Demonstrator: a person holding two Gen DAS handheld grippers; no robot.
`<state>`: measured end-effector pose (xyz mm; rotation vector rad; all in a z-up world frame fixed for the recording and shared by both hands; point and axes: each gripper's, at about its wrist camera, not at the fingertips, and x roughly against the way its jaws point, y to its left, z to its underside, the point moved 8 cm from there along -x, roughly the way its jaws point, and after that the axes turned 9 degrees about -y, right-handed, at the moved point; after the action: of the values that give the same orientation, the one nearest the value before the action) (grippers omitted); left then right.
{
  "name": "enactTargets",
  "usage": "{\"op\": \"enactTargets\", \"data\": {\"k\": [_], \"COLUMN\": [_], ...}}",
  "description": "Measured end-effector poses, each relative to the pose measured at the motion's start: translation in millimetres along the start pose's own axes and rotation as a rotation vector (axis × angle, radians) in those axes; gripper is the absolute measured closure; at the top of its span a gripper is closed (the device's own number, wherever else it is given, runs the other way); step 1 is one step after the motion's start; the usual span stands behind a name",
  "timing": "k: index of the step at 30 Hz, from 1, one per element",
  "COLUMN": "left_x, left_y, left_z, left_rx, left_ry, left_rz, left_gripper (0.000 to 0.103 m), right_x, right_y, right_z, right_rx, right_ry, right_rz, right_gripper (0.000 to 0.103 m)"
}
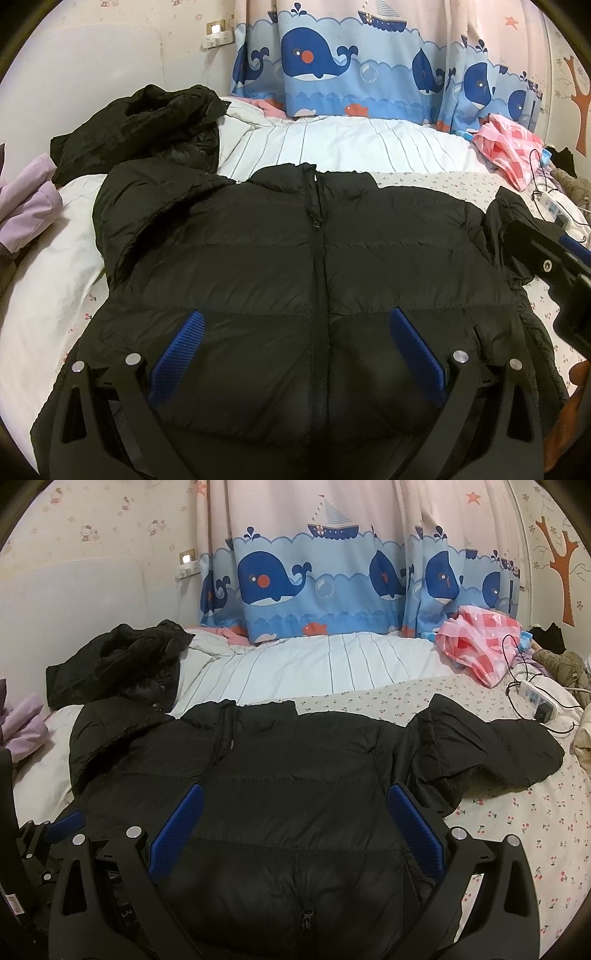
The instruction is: Fold large clothes
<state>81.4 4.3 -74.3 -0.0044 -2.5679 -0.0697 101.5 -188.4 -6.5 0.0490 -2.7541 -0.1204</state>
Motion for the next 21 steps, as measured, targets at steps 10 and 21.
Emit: {"op": "enactTargets", "data": {"k": [10,21], "left_x": [-2,-10], "left_y": [-1,0], "left_z": [1,4], "left_rx": [-0.015,-0.020], "left_ry": [0.017,0.025], "left_rz": [-0.009,-0.018], "left_gripper": [0.007,0.007], "right_x": [21,-19], "right_y": [-106,-431], "right_z": [-34,15], "right_rx": [-0.352,-0.782], "right_ry": [0.015,0.155], "right_rz": [-0.053,0.225], "right_gripper": [0.007,0.007]}}
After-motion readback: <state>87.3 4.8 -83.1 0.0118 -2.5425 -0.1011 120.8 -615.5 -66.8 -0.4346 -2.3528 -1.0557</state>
